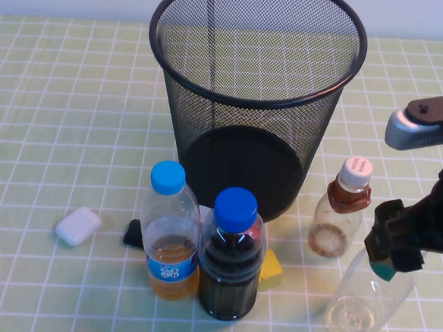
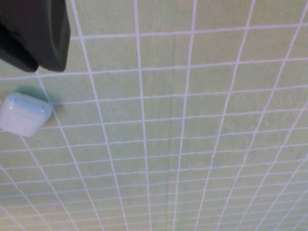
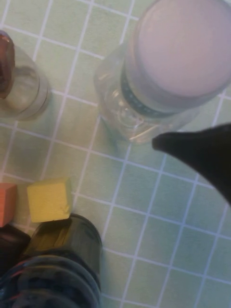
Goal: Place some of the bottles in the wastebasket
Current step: Pick up a bottle from the table with right arm
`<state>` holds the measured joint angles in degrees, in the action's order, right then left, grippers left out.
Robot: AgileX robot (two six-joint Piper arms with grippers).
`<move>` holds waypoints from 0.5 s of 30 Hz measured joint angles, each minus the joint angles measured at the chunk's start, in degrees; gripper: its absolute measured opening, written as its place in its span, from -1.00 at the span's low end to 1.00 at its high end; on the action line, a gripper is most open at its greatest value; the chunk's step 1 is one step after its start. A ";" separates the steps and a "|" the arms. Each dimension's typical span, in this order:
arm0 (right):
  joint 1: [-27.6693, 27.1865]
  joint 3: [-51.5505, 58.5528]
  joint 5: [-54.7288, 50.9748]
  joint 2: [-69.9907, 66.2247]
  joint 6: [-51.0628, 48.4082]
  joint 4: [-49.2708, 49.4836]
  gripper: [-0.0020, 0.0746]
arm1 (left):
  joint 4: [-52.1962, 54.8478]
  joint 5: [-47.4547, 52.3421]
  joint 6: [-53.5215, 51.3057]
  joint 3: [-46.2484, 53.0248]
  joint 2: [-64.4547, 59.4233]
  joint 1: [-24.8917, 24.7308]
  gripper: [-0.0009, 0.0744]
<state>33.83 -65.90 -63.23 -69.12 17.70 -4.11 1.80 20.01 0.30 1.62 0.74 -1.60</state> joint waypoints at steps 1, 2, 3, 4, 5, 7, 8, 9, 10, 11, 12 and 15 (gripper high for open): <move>0.00 0.00 0.24 -0.36 0.00 0.00 0.73 | 0.00 0.00 0.00 0.00 0.00 0.00 -0.97; 0.00 0.00 0.35 -0.59 -0.11 0.00 0.67 | 0.00 0.00 0.00 0.00 0.00 0.00 -0.97; 0.00 0.00 0.35 -1.05 -0.11 -0.10 0.56 | 0.00 0.00 0.00 0.00 0.00 0.00 -0.97; 0.00 0.00 0.24 -1.09 -0.11 -0.10 0.43 | 0.00 0.00 0.00 0.00 0.00 0.00 -0.97; 0.00 0.00 0.14 -1.41 -0.11 0.01 0.22 | 0.00 0.00 0.00 0.00 0.00 0.00 -0.97; 0.00 0.00 -0.11 -1.77 -0.30 0.47 -0.23 | 0.00 0.00 0.00 0.00 0.00 0.00 -0.97; 0.00 0.00 -0.25 -1.77 -0.89 0.82 -0.44 | 0.00 0.00 0.00 0.00 0.00 0.00 -0.97; 0.00 0.00 -0.36 -1.77 -1.13 0.97 -0.61 | 0.00 0.00 0.00 0.00 0.00 0.00 -0.97; 0.00 -0.12 -0.68 -1.77 -1.13 0.64 -0.72 | 0.00 0.00 0.00 0.00 0.00 0.00 -0.97; 0.00 -0.38 -1.39 -1.65 -1.13 -0.47 -0.81 | 0.00 0.00 0.00 0.00 0.00 0.00 -0.97; 0.00 -1.01 -2.86 -1.65 -0.86 -2.40 -0.84 | 0.00 0.00 0.00 0.00 0.00 0.00 -0.97; 0.00 -4.75 -8.79 -1.56 3.04 -12.50 -0.83 | 0.00 0.00 0.00 0.00 0.00 0.00 -0.97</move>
<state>33.83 -70.66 -72.01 -70.69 20.74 -16.62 1.80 20.01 0.30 1.62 0.74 -1.60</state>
